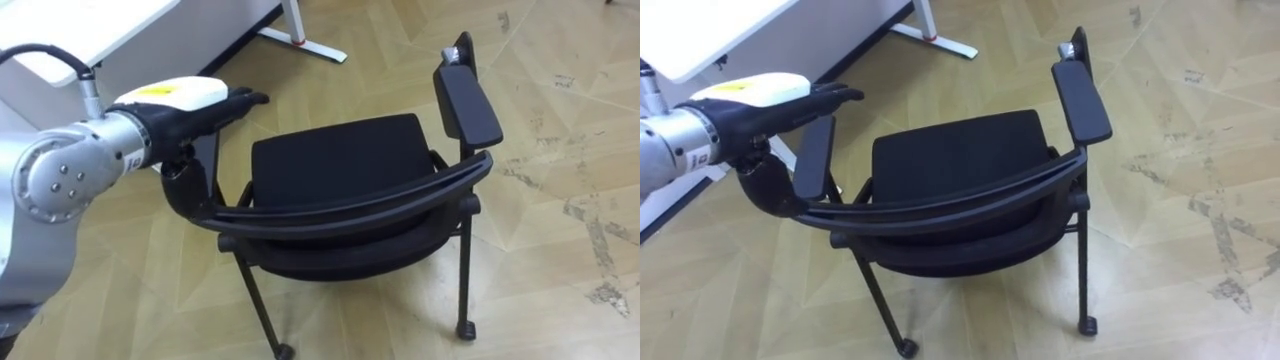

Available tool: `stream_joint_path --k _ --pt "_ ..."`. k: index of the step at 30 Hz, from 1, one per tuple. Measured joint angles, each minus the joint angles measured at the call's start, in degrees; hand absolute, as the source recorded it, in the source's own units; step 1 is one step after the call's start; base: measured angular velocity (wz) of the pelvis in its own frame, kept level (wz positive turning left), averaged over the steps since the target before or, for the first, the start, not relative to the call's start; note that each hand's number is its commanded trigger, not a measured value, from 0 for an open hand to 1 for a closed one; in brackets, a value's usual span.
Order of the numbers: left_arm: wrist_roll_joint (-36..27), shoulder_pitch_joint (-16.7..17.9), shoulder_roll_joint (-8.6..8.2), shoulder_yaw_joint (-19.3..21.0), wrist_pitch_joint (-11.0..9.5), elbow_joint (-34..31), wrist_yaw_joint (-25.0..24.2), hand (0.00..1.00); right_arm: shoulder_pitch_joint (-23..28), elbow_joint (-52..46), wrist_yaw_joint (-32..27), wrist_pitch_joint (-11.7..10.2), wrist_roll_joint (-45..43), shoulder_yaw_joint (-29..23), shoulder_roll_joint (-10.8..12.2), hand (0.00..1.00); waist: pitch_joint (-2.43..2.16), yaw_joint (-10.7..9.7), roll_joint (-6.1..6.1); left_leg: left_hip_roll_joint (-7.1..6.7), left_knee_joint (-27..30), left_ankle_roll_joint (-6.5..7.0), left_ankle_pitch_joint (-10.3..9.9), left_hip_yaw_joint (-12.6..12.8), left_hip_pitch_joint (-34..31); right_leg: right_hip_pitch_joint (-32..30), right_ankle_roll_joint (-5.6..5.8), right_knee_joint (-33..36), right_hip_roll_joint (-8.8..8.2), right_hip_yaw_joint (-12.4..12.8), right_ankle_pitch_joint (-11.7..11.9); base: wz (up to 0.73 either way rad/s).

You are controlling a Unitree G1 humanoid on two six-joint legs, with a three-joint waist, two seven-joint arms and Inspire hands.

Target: Push chair

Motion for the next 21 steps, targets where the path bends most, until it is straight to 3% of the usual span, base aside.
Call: stream_joint_path --k 12,19,21 --pt "-1.0 0.1 -0.14 -1.6 0.8 -0.5 0.0 0.0 -0.3 0.1 -0.2 0.6 1.8 -0.1 0.0 0.0 0.06 -0.1 -0.45 0.02 0.1 0.0 0.0 0.2 -0.4 -0.3 0.02 0.0 0.0 -0.1 0.0 0.0" --pt "-1.0 0.5 -2.31 -2.1 1.0 2.2 0.0 0.0 -0.5 0.0 -0.1 0.9 2.8 0.0 0.0 0.0 -0.11 -0.7 -1.33 0.03 0.2 0.0 0.0 0.3 -0.4 -0.2 0.02 0.1 0.03 -0.1 0.0 0.0" --pt "-0.9 2.2 -3.39 -2.1 1.1 3.2 0.1 0.0 -0.8 -0.1 -0.2 1.1 2.8 -0.1 0.0 0.0 -0.18 -1.6 -1.41 0.03 0.2 0.0 0.0 0.4 -0.4 -0.2 0.02 0.1 0.04 0.0 0.0 0.0"
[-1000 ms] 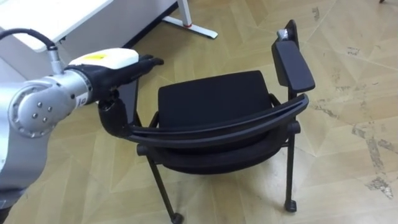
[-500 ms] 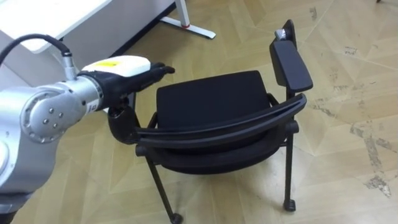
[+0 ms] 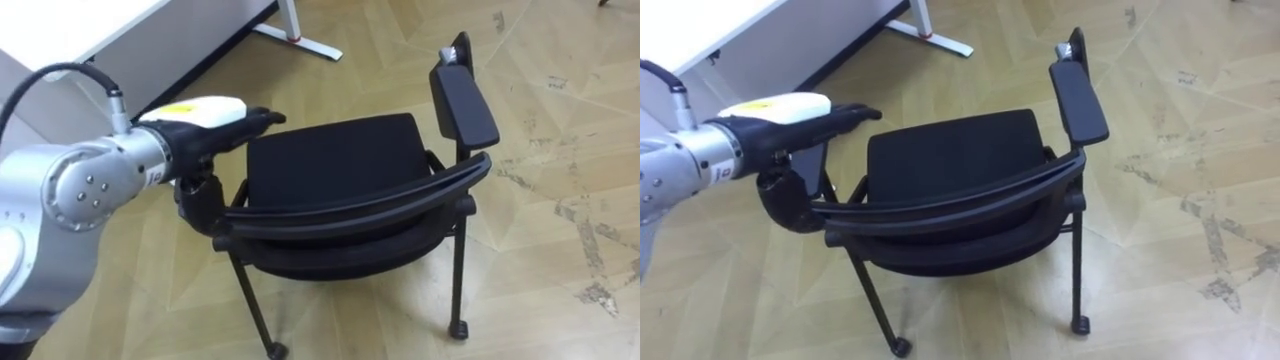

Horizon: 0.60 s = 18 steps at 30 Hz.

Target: Push chair

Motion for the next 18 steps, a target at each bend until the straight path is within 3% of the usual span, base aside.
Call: stream_joint_path --k 5,10,12,18 --pt "-0.1 1.9 -1.27 0.0 -0.3 2.1 0.2 0.0 0.0 0.1 -0.8 0.0 0.0 0.0 0.0 0.0 -0.05 -1.3 -0.32 0.03 0.0 0.0 0.0 0.0 0.0 0.1 -0.02 0.0 0.05 0.0 0.0 0.0" --pt "-0.1 2.0 -5.22 -0.1 -0.2 8.0 0.7 0.0 0.6 0.0 -1.2 0.1 -0.1 0.0 0.1 0.0 -0.03 -1.4 -0.34 0.01 0.0 0.0 0.0 0.2 0.1 -0.1 -0.02 0.0 0.05 0.4 0.0 -0.01" --pt "-0.1 2.3 -6.07 -0.1 -0.2 8.9 1.3 0.0 0.5 0.0 -1.2 0.0 -0.1 0.0 0.0 0.0 -0.04 -1.4 -0.34 0.02 0.0 0.0 0.0 0.6 0.1 -0.7 -0.02 0.0 0.08 0.9 0.0 -0.1" --pt "-3.9 2.5 -7.42 -0.6 -0.6 14.7 5.0 0.0 0.6 -0.1 -2.5 0.0 0.1 0.1 0.4 0.0 0.01 -1.8 -0.4 0.14 -0.1 0.0 0.0 1.4 0.1 -0.9 -0.02 0.5 0.13 1.9 0.0 -0.1"
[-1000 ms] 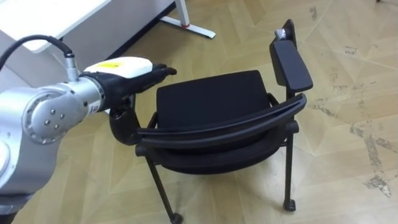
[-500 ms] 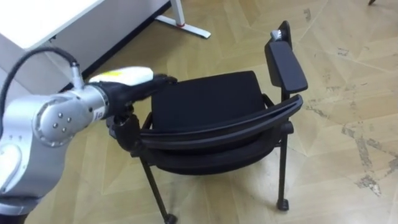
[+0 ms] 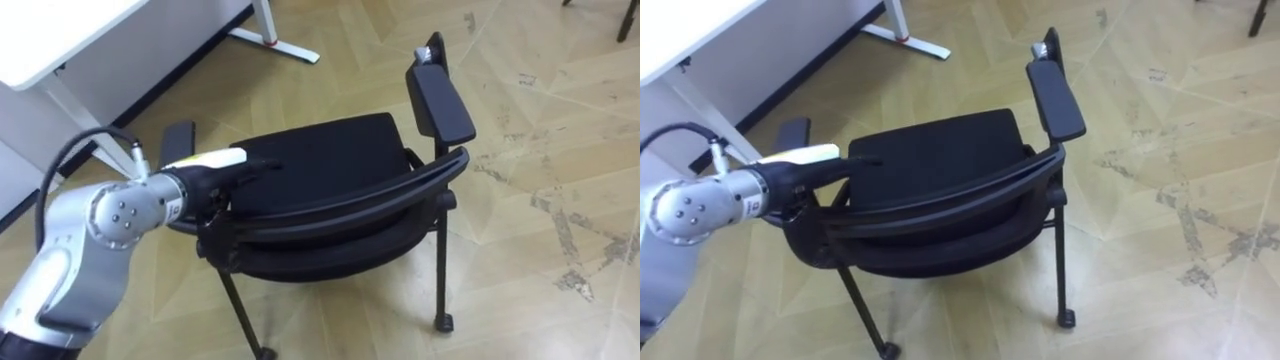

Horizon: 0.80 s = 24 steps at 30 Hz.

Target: Push chair

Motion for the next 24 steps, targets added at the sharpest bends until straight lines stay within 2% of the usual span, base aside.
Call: stream_joint_path --k 6,11,16,17,18,19,21,24 --pt "0.5 0.5 -2.06 -0.1 -0.1 1.2 2.8 0.0 0.0 -1.8 -2.1 0.0 0.1 0.1 0.0 0.0 -0.01 -0.1 0.0 0.08 0.0 0.0 0.0 0.2 -0.4 -0.8 0.0 0.5 0.06 0.4 0.0 -0.03" --pt "0.5 0.9 -2.04 -0.1 -0.3 1.9 6.5 0.0 0.5 -2.4 -3.2 0.0 0.1 0.1 0.2 0.0 -0.08 -0.1 0.11 0.27 -0.1 0.0 0.0 0.2 -0.3 -0.7 -0.07 0.6 0.27 0.5 0.0 -0.01" --pt "1.5 3.8 -2.24 -0.1 -0.5 2.0 9.2 0.0 0.8 -2.5 -3.8 0.0 0.4 0.1 0.2 0.0 0.15 -0.2 -0.37 0.33 -0.2 -0.01 0.0 0.1 -0.2 -0.7 -0.14 0.7 0.36 0.4 0.1 0.0" --pt "1.5 4.4 -2.42 -0.1 -0.9 2.4 10.2 0.0 1.2 -2.5 -3.9 0.0 1.1 0.1 0.3 0.0 0.03 -0.2 -0.39 0.31 -0.2 -0.01 0.0 0.2 -0.2 -0.7 -0.15 0.7 0.36 0.5 0.1 0.03" --pt "1.5 4.4 -2.96 0.0 -1.7 3.6 11.8 0.0 1.5 -2.5 -4.2 0.0 1.5 0.0 0.3 0.0 0.18 -0.3 -1.03 0.29 -0.2 -0.01 0.0 0.2 -0.1 -0.7 -0.15 0.7 0.35 0.5 0.1 0.0" --pt "1.6 4.4 -3.35 0.2 -2.3 4.6 12.7 0.0 1.8 -2.5 -4.2 0.0 1.5 0.0 0.3 0.0 0.12 -0.4 -1.18 0.27 -0.2 -0.01 0.0 0.2 0.0 -0.6 -0.15 0.8 0.34 0.6 0.1 -0.04" --pt "1.7 4.4 -4.14 0.5 -3.4 7.3 15.6 0.0 2.4 -2.8 -4.2 0.0 1.1 0.0 0.3 0.0 -0.04 -0.3 -1.73 0.35 -0.3 -0.01 0.0 1.2 0.6 -0.6 -0.14 1.2 0.42 1.3 0.1 -0.18" --pt "1.7 4.5 -4.26 0.6 -4.8 9.3 18.0 0.0 3.6 -4.7 -4.2 0.0 0.5 0.0 0.3 0.0 -0.44 -0.4 -2.61 0.39 -0.5 0.0 0.0 1.7 1.1 -0.5 -0.17 1.3 0.52 1.6 0.1 -0.1"
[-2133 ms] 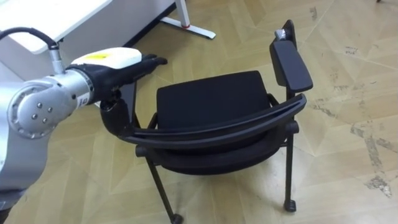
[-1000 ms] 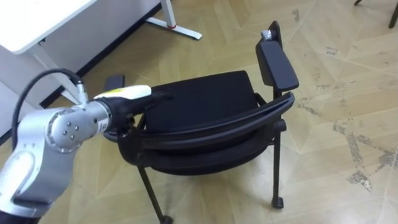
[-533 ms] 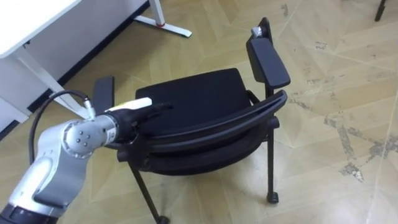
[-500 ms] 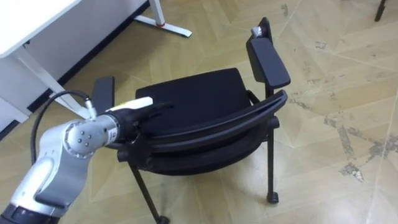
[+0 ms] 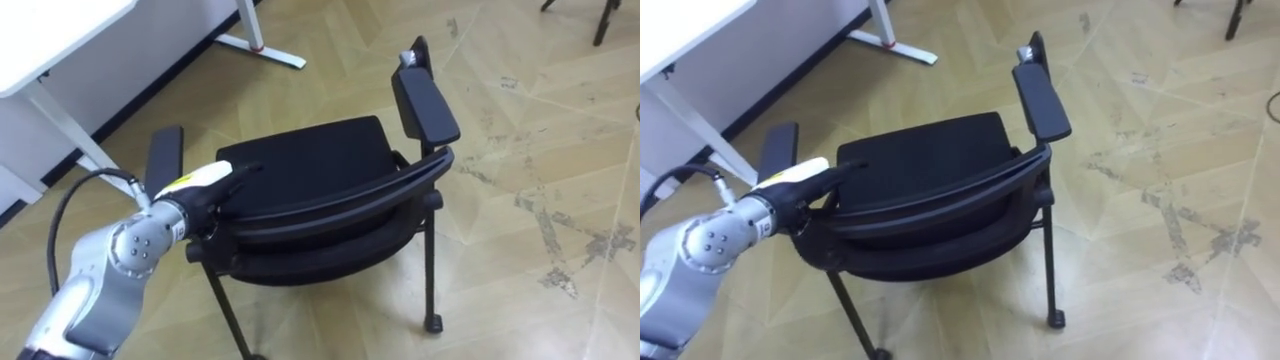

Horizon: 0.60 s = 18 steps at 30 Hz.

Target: Push chair

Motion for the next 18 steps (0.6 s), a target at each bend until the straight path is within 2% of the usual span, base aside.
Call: stream_joint_path --k 2,4,5,10,15,16,17,18 --pt "0.0 0.1 -0.18 0.0 -0.8 1.3 2.2 0.0 0.2 0.0 0.0 0.1 0.0 0.0 0.1 0.0 0.12 -0.4 -0.65 0.03 -0.2 0.0 0.0 0.2 0.6 0.3 0.0 0.0 0.1 0.2 0.0 -0.03" --pt "-0.1 0.2 -1.05 0.0 -1.1 3.0 4.5 0.0 0.4 0.0 -0.1 0.1 0.0 0.0 0.2 0.0 -0.25 -0.4 -0.96 0.1 -0.4 0.03 0.0 0.6 0.9 0.6 0.02 -0.2 0.23 0.8 0.0 -0.09" --pt "-0.1 0.2 -1.21 0.0 -1.2 3.2 4.8 0.0 0.4 0.0 -0.2 0.1 0.1 0.0 0.3 0.0 -0.28 -0.5 -0.94 0.13 -0.4 0.04 0.0 0.7 0.9 0.6 0.04 -0.2 0.26 0.8 0.0 -0.04" --pt "-0.2 0.4 -1.64 -0.2 -1.2 4.5 6.7 0.0 0.3 0.0 -0.9 0.9 0.4 0.0 0.8 0.0 -0.78 -0.8 -0.09 0.34 -0.6 0.06 0.0 0.7 0.9 0.6 -0.04 -0.9 0.51 0.9 0.7 0.0" --pt "-0.8 0.4 -1.55 -0.5 -1.3 4.5 6.7 0.0 -0.3 0.0 -1.8 1.2 0.3 -0.1 0.8 0.0 -0.54 -0.8 0.68 0.31 -0.6 0.06 0.0 0.6 0.9 0.6 -0.04 -0.8 0.45 0.8 0.7 0.0" --pt "-1.2 0.4 -1.55 -0.5 -1.3 4.5 6.7 0.1 -0.7 0.1 -1.9 1.2 0.3 -0.1 0.8 0.0 -0.51 -0.8 0.71 0.31 -0.6 0.06 0.0 0.6 1.1 0.6 -0.03 -0.9 0.43 0.7 0.7 0.0" --pt "-1.2 0.4 -1.54 -0.5 -1.3 4.4 6.7 0.34 -0.9 0.1 -1.9 1.2 0.3 -0.2 0.8 0.0 -0.48 -0.8 0.7 0.31 -0.6 0.06 0.0 0.6 1.1 0.6 -0.03 -0.9 0.43 0.7 0.6 0.0" --pt "-1.2 0.4 -1.54 -0.5 -1.3 4.4 6.7 0.42 -1.1 0.0 -2.0 1.2 0.3 -0.2 0.8 0.0 -0.46 -0.8 0.7 0.31 -0.6 0.06 0.0 0.6 1.2 0.7 -0.03 -1.0 0.41 0.6 0.6 0.0"
